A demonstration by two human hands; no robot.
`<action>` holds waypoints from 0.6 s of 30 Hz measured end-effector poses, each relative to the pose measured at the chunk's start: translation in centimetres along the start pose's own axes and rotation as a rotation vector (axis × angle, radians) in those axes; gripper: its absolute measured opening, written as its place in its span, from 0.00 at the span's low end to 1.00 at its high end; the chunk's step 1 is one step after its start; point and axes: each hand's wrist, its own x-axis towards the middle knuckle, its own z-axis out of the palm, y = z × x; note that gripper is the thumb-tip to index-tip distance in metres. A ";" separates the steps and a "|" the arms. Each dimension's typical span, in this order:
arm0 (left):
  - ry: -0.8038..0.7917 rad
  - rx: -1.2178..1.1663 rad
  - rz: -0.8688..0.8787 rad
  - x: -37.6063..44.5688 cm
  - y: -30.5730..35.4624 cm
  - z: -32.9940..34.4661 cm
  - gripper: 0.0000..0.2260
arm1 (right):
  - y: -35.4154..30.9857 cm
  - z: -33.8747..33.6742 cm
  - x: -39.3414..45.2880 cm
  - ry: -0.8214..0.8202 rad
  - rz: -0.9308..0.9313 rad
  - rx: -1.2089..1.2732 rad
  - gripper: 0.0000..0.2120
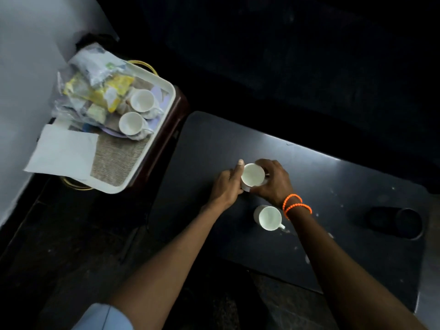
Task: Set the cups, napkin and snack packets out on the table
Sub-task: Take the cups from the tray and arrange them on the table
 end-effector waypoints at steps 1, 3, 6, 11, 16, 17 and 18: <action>-0.023 0.033 0.001 -0.1 -0.1 0.9 0.32 | 1.2 -0.4 -0.3 -0.003 0.022 0.007 0.34; -0.038 0.114 0.021 -0.3 -0.2 2.5 0.35 | 3.2 -0.9 -1.0 0.000 0.058 0.037 0.35; -0.034 0.212 0.042 -0.9 0.1 4.0 0.37 | 5.4 -0.8 -1.7 0.012 0.095 0.084 0.36; -0.073 0.355 0.077 -1.2 -0.7 5.7 0.33 | 7.9 -0.1 -2.6 0.030 0.170 0.211 0.30; -0.070 0.407 0.066 -1.0 -2.3 6.6 0.30 | 8.7 0.3 -2.8 0.045 0.206 0.289 0.26; -0.068 0.412 0.064 -0.9 -2.4 6.7 0.30 | 8.7 0.3 -2.8 0.043 0.211 0.286 0.25; -0.070 0.411 0.061 -0.8 -2.5 6.7 0.30 | 8.7 0.3 -2.7 0.041 0.216 0.277 0.24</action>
